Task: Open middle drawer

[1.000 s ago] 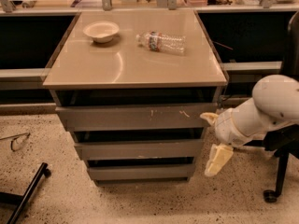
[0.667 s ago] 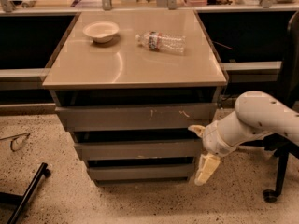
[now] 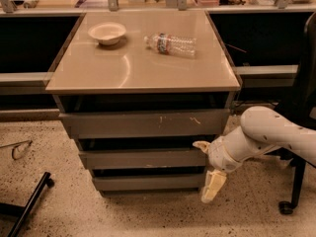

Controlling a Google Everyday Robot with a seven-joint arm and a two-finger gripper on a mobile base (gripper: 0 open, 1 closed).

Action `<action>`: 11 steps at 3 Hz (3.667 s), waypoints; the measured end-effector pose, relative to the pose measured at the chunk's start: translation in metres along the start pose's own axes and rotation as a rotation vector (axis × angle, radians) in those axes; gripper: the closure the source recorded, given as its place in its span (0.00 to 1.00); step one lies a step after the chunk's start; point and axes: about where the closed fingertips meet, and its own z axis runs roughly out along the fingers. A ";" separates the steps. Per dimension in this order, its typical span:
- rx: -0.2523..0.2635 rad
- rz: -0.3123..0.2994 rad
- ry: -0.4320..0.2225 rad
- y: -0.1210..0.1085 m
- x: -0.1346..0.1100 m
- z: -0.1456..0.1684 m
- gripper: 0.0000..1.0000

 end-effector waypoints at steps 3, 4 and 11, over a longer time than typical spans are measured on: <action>0.058 0.033 -0.110 -0.050 0.036 0.105 0.00; 0.191 0.066 -0.109 -0.067 0.054 0.123 0.00; 0.140 0.105 -0.027 -0.160 0.082 0.186 0.00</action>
Offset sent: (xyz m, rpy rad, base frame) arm 0.0679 0.0431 -0.1490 0.1493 0.0455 -0.0007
